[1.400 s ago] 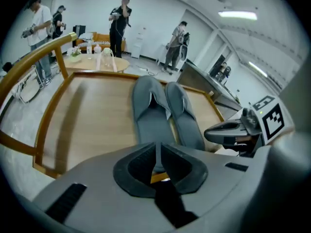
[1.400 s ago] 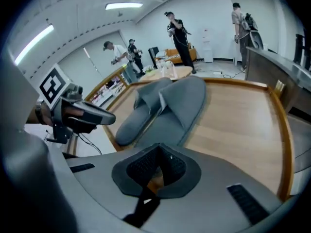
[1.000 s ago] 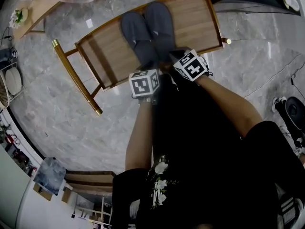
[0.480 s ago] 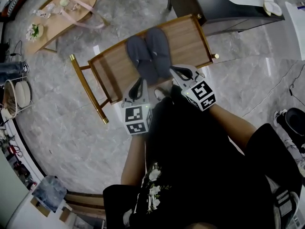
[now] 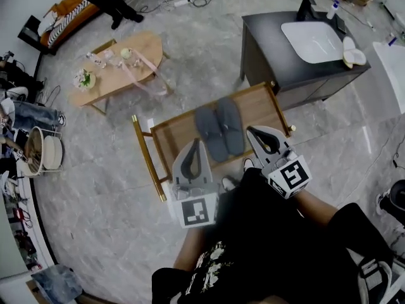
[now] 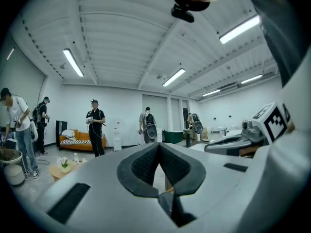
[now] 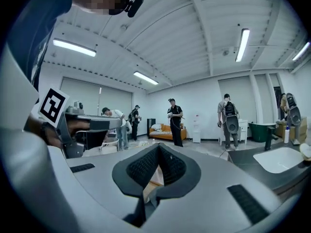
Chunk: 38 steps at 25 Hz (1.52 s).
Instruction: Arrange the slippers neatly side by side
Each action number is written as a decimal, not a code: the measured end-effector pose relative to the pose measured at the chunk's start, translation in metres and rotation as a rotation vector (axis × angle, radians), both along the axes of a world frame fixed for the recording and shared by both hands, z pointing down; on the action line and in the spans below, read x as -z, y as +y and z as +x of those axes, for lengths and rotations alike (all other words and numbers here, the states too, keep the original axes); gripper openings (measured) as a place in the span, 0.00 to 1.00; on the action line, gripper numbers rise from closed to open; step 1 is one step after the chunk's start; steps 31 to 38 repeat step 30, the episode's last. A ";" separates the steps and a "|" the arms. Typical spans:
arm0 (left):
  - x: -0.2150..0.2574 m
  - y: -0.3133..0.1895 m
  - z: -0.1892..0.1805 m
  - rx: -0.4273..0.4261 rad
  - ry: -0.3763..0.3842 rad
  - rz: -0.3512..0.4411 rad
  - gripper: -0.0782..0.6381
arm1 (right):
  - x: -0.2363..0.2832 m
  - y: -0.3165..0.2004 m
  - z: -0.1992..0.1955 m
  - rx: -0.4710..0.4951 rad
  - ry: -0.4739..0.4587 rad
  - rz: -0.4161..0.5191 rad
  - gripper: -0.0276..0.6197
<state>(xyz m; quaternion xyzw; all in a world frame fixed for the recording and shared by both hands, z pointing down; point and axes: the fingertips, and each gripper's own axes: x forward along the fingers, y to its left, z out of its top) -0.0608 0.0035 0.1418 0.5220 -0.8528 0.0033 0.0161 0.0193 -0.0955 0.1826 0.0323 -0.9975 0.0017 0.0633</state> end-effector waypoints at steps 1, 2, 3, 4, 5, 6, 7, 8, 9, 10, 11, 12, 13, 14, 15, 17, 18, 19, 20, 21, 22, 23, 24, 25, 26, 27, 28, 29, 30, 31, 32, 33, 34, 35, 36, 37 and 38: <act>0.000 0.002 0.005 -0.007 0.001 -0.001 0.11 | 0.001 0.004 0.003 0.000 0.005 0.001 0.04; -0.001 0.003 0.009 -0.014 0.002 -0.006 0.11 | 0.002 0.006 0.004 0.003 0.011 0.002 0.04; -0.002 0.003 0.011 -0.021 0.004 -0.011 0.11 | 0.002 0.007 0.004 0.005 0.016 0.000 0.04; -0.003 0.003 0.013 -0.026 0.008 -0.012 0.11 | 0.002 0.007 0.003 0.007 0.021 -0.005 0.04; -0.003 0.003 0.013 -0.029 0.013 -0.012 0.11 | 0.001 0.007 0.002 0.008 0.026 -0.011 0.04; -0.004 0.004 0.014 -0.030 0.019 -0.010 0.11 | 0.000 0.008 0.001 0.009 0.028 -0.014 0.04; -0.004 0.005 0.013 -0.027 0.026 -0.006 0.11 | 0.000 0.010 0.000 0.013 0.029 -0.012 0.04; -0.005 0.008 0.011 -0.019 0.035 -0.002 0.11 | 0.000 0.013 -0.001 0.018 0.028 -0.008 0.04; -0.006 0.012 0.009 -0.010 0.046 0.004 0.11 | -0.001 0.017 -0.003 0.026 0.027 -0.003 0.04; -0.006 0.015 0.006 -0.002 0.055 0.012 0.11 | -0.001 0.020 -0.005 0.034 0.025 0.002 0.04; -0.006 0.017 0.005 0.003 0.059 0.021 0.11 | 0.000 0.022 -0.006 0.039 0.024 0.005 0.04; -0.005 0.019 0.005 0.008 0.058 0.027 0.11 | 0.000 0.024 -0.005 0.041 0.022 0.005 0.04; -0.005 0.020 0.006 0.011 0.055 0.029 0.11 | 0.000 0.025 -0.004 0.042 0.021 0.003 0.04; -0.005 0.021 0.008 0.013 0.052 0.030 0.11 | 0.000 0.027 -0.003 0.042 0.020 0.000 0.04; -0.006 0.022 0.010 0.014 0.048 0.027 0.11 | 0.000 0.028 -0.003 0.043 0.017 0.000 0.04; -0.007 0.022 0.014 0.009 0.035 0.015 0.11 | 0.002 0.030 -0.002 0.048 0.010 0.005 0.04; -0.007 0.021 0.017 0.004 0.025 0.009 0.11 | 0.003 0.030 -0.002 0.049 0.008 0.008 0.04; -0.006 0.018 0.019 -0.002 0.016 0.004 0.11 | 0.003 0.029 -0.001 0.049 0.007 0.008 0.04; -0.006 0.016 0.021 -0.006 0.009 -0.001 0.11 | 0.003 0.029 -0.001 0.048 0.008 0.006 0.04; -0.006 0.015 0.021 -0.008 0.006 -0.005 0.11 | 0.003 0.029 0.000 0.048 0.010 0.004 0.04; -0.005 0.014 0.022 -0.007 0.005 -0.004 0.11 | 0.003 0.029 0.001 0.050 0.012 0.003 0.04; -0.003 0.013 0.022 -0.006 0.004 0.001 0.11 | 0.003 0.030 0.001 0.053 0.014 0.003 0.04; -0.002 0.014 0.022 -0.005 0.001 0.005 0.11 | 0.003 0.031 0.001 0.057 0.016 0.006 0.04; 0.000 0.014 0.022 -0.003 -0.004 0.005 0.11 | 0.003 0.031 0.001 0.060 0.018 0.009 0.04; 0.000 0.015 0.022 -0.001 -0.008 0.002 0.11 | 0.004 0.032 0.001 0.062 0.019 0.011 0.04; -0.001 0.016 0.022 0.001 -0.011 -0.002 0.11 | 0.004 0.032 0.000 0.064 0.021 0.012 0.04; -0.001 0.016 0.021 0.005 -0.012 -0.005 0.11 | 0.004 0.031 -0.001 0.066 0.021 0.013 0.04; -0.002 0.017 0.020 0.008 -0.011 -0.007 0.11 | 0.005 0.031 -0.002 0.068 0.022 0.015 0.04; -0.002 0.017 0.019 0.012 -0.009 -0.009 0.11 | 0.006 0.031 -0.004 0.071 0.022 0.017 0.04; -0.002 0.017 0.019 0.012 -0.009 -0.009 0.11 | 0.006 0.031 -0.004 0.071 0.022 0.017 0.04; -0.002 0.017 0.019 0.012 -0.009 -0.009 0.11 | 0.006 0.031 -0.004 0.071 0.022 0.017 0.04; -0.002 0.017 0.019 0.012 -0.009 -0.009 0.11 | 0.006 0.031 -0.004 0.071 0.022 0.017 0.04; -0.002 0.017 0.019 0.012 -0.009 -0.009 0.11 | 0.006 0.031 -0.004 0.071 0.022 0.017 0.04; -0.002 0.017 0.019 0.012 -0.009 -0.009 0.11 | 0.006 0.031 -0.004 0.071 0.022 0.017 0.04; -0.002 0.017 0.019 0.012 -0.009 -0.009 0.11 | 0.006 0.031 -0.004 0.071 0.022 0.017 0.04; -0.002 0.017 0.019 0.012 -0.009 -0.009 0.11 | 0.006 0.031 -0.004 0.071 0.022 0.017 0.04; -0.002 0.017 0.019 0.012 -0.009 -0.009 0.11 | 0.006 0.031 -0.004 0.071 0.022 0.017 0.04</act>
